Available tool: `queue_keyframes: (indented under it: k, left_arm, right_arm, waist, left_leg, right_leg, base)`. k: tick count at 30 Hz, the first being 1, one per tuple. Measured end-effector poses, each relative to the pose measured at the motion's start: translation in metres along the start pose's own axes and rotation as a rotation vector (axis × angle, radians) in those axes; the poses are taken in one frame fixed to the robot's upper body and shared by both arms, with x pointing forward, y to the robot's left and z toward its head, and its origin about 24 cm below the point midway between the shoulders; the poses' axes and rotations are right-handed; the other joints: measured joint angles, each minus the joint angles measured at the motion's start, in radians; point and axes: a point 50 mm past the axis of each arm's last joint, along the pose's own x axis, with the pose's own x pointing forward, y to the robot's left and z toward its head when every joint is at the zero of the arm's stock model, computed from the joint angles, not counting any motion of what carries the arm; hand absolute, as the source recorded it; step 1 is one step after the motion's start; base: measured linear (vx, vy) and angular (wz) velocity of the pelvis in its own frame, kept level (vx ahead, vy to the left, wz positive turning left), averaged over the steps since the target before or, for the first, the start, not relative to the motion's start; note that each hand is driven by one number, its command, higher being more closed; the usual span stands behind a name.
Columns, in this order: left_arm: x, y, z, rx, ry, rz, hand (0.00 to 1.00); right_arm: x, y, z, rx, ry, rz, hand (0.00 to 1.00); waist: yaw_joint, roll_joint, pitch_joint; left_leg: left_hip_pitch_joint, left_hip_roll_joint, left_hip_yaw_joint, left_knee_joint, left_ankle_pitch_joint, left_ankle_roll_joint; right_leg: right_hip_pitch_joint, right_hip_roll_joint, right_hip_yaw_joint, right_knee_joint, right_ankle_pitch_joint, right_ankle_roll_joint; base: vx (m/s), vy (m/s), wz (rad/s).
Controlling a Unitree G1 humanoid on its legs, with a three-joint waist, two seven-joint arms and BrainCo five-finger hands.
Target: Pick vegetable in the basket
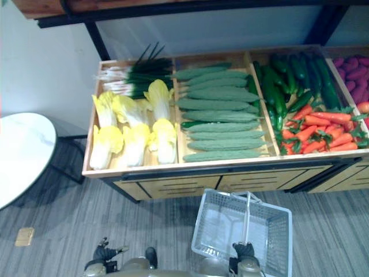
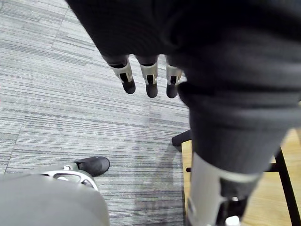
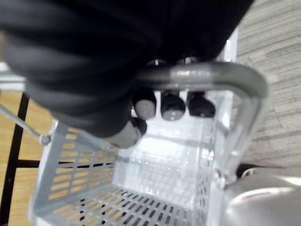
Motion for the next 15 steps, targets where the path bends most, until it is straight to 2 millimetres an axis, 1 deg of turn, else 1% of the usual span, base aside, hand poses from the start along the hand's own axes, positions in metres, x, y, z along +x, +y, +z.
queue_keyframes:
  k: [1, 3, 4, 6, 7, 8, 9, 10, 11, 12, 13, 14, 15]
  left_arm:
    - [0.0, -0.001, 0.002, -0.002, -0.006, -0.001, 0.0]
    - [0.001, -0.014, 0.016, -0.03, -0.053, -0.026, 0.0]
    - [0.0, -0.018, 0.019, -0.042, -0.065, -0.036, 0.0]
    - [0.0, -0.026, 0.04, -0.056, -0.142, -0.064, 0.0]
    - [0.001, -0.025, 0.048, -0.072, -0.168, -0.059, 0.0]
    - [0.003, -0.02, 0.066, -0.099, -0.226, -0.034, 0.0]
    - [0.004, -0.017, 0.076, -0.111, -0.256, -0.019, 0.0]
    - [0.006, -0.01, 0.098, -0.123, -0.323, 0.01, 0.0]
    - [0.006, -0.003, 0.119, -0.136, -0.385, 0.035, 0.0]
    - [0.006, 0.001, 0.129, -0.141, -0.418, 0.049, 0.0]
    - [0.005, 0.007, 0.147, -0.15, -0.479, 0.07, 0.0]
    - [0.002, 0.015, 0.162, -0.174, -0.538, 0.099, 0.0]
    - [0.0, 0.019, 0.169, -0.185, -0.566, 0.113, 0.0]
  right_arm:
    - [0.0, 0.001, 0.0, 0.001, 0.0, 0.001, 1.0]
    - [-0.001, 0.001, -0.002, 0.0, 0.004, 0.003, 1.0]
    - [-0.001, 0.002, -0.002, -0.001, 0.004, 0.004, 1.0]
    - [-0.002, 0.002, -0.005, -0.01, 0.006, 0.007, 1.0]
    - [-0.003, 0.003, -0.006, -0.012, 0.006, 0.008, 1.0]
    - [-0.003, 0.002, -0.007, -0.025, 0.0, 0.006, 1.0]
    - [-0.004, 0.003, -0.007, -0.034, -0.003, 0.009, 1.0]
    - [-0.005, 0.006, -0.006, -0.043, -0.01, 0.018, 1.0]
    - [-0.005, 0.007, -0.004, -0.059, -0.021, 0.022, 1.0]
    - [-0.005, 0.007, -0.003, -0.066, -0.026, 0.022, 1.0]
    - [-0.005, 0.007, -0.001, -0.08, -0.037, 0.022, 1.0]
    - [-0.004, 0.008, 0.003, -0.088, -0.053, 0.026, 1.0]
    - [-0.005, 0.01, 0.004, -0.096, -0.059, 0.031, 1.0]
  waist:
    - [-0.001, -0.003, -0.001]
    - [-0.007, -0.009, -0.005]
    - [-0.011, -0.007, -0.004]
    - [-0.02, -0.009, -0.005]
    - [-0.022, -0.011, -0.006]
    - [-0.021, -0.02, -0.011]
    - [-0.021, -0.027, -0.016]
    - [-0.021, -0.042, -0.019]
    - [-0.021, -0.057, -0.015]
    - [-0.021, -0.063, -0.012]
    - [-0.018, -0.073, -0.007]
    - [-0.006, -0.075, -0.004]
    - [-0.005, -0.076, -0.005]
  left_leg:
    - [-0.001, 0.0, -0.003, -0.001, 0.003, 0.0]
    - [0.006, 0.001, -0.025, -0.029, 0.022, -0.003]
    - [0.005, 0.002, -0.028, -0.03, 0.021, -0.003]
    - [0.001, 0.005, -0.023, -0.031, -0.014, 0.002]
    - [0.0, 0.001, -0.023, -0.031, -0.015, 0.001]
    - [-0.009, -0.007, -0.019, -0.033, -0.02, 0.004]
    - [-0.017, -0.011, -0.016, -0.034, -0.024, 0.005]
    - [-0.025, -0.02, -0.006, -0.034, -0.029, 0.013]
    - [-0.022, -0.035, 0.003, -0.035, -0.035, 0.021]
    - [-0.017, -0.043, 0.005, -0.035, -0.04, 0.025]
    - [0.0, -0.053, 0.018, -0.035, -0.05, 0.032]
    - [0.012, -0.056, 0.033, -0.035, -0.056, 0.028]
    - [0.016, -0.057, 0.033, -0.035, -0.058, 0.029]
  right_leg:
    - [0.003, 0.0, -0.005, -0.005, 0.002, -0.002]
    - [0.012, 0.002, -0.027, -0.018, 0.007, -0.005]
    - [0.012, 0.003, -0.035, -0.023, 0.008, -0.006]
    - [0.011, 0.005, -0.057, -0.023, 0.007, -0.003]
    - [0.011, 0.001, -0.057, -0.023, 0.007, 0.0]
    - [0.002, -0.005, -0.057, -0.021, 0.01, 0.008]
    - [-0.008, -0.009, -0.057, -0.017, 0.008, 0.015]
    - [-0.025, -0.022, -0.056, 0.001, 0.001, 0.029]
    - [-0.029, -0.041, -0.053, 0.026, -0.003, 0.035]
    - [-0.031, -0.05, -0.05, 0.046, -0.007, 0.041]
    - [-0.046, -0.065, -0.038, 0.092, -0.01, 0.048]
    - [-0.067, -0.068, -0.028, 0.147, -0.01, 0.049]
    - [-0.077, -0.066, -0.026, 0.171, -0.009, 0.049]
  base:
    - [-0.06, -0.017, 0.16]
    - [-0.09, -0.02, 0.22]
    - [-0.15, 0.003, 0.23]
    - [-0.15, 0.047, 0.23]
    - [-0.08, 0.081, 0.13]
    - [-0.05, 0.075, 0.04]
    - [-0.04, 0.095, -0.03]
    - [0.01, 0.107, -0.02]
    - [0.04, 0.109, -0.01]
    - [0.06, 0.118, -0.13]
    - [0.06, 0.113, -0.33]
    - [0.05, 0.109, -0.38]
    - [0.06, 0.081, -0.21]
